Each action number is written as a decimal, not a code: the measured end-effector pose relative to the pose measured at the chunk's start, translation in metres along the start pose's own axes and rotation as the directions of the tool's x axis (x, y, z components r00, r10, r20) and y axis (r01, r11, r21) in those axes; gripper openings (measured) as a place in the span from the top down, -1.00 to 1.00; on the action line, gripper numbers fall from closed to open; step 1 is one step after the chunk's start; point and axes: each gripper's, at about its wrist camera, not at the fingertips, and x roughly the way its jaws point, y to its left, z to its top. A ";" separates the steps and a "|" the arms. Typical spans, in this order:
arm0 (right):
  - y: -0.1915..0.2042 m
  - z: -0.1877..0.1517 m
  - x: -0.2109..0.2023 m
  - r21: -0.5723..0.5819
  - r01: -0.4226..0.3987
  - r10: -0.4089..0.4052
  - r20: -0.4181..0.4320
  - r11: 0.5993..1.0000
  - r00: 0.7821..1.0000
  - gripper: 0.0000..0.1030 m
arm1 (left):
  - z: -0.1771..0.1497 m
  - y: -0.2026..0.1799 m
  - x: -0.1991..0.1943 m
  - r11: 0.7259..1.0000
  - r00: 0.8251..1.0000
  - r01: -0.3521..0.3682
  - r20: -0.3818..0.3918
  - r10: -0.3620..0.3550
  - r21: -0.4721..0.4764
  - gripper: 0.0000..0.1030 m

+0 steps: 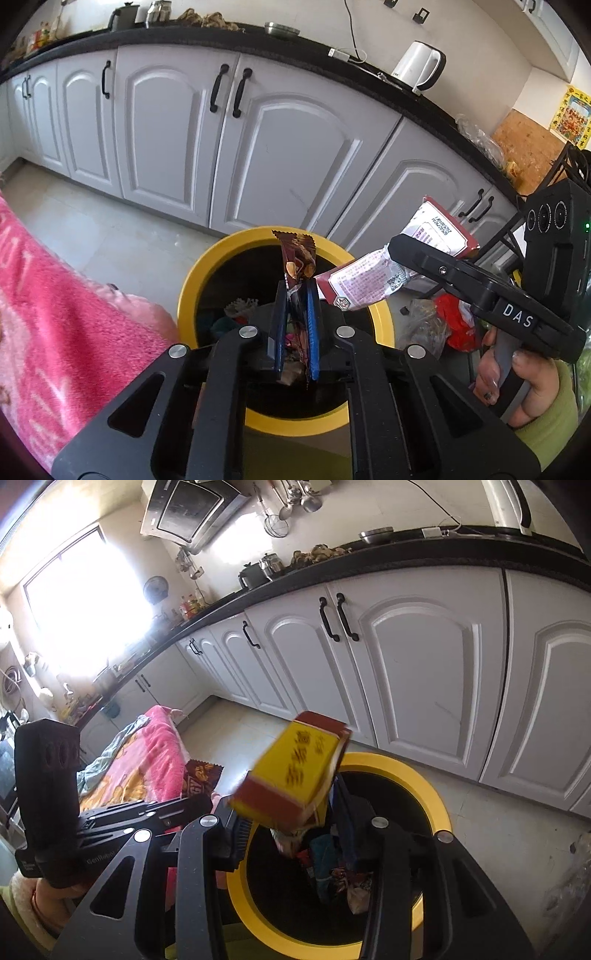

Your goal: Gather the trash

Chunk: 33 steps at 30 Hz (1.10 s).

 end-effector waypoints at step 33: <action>0.068 -0.030 -0.082 -0.062 0.142 -0.134 0.124 0.988 0.983 -0.87 | -0.022 0.011 -0.085 0.990 0.987 -0.139 0.077 0.142 -0.035 -0.79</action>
